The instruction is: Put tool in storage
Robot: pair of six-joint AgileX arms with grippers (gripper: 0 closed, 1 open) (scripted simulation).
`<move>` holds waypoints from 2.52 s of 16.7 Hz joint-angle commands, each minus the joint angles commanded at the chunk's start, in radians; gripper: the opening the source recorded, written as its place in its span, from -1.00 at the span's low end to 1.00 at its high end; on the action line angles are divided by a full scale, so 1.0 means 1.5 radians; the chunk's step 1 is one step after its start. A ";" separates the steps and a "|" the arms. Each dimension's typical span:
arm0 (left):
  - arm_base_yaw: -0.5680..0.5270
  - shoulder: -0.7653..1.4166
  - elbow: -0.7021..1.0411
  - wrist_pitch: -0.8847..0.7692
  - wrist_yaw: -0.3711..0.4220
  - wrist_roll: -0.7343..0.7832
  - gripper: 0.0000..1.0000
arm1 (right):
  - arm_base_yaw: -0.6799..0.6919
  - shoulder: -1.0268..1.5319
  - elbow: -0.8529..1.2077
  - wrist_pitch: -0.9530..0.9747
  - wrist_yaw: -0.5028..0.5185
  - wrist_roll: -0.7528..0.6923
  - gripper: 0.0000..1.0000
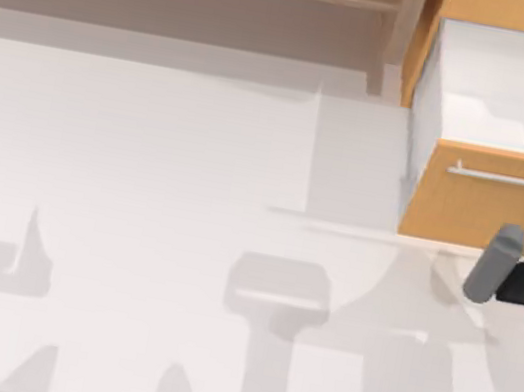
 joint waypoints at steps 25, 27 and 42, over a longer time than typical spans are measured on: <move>0.000 0.000 0.000 0.000 0.000 0.000 1.00 | 0.008 -0.002 -0.018 0.017 0.008 0.000 1.00; 0.000 0.000 0.000 0.000 0.000 0.000 1.00 | 0.017 -0.004 -0.040 0.036 0.018 0.000 1.00; 0.000 0.000 0.000 0.000 0.000 0.000 1.00 | -0.138 -0.171 -0.010 -0.250 0.060 0.039 1.00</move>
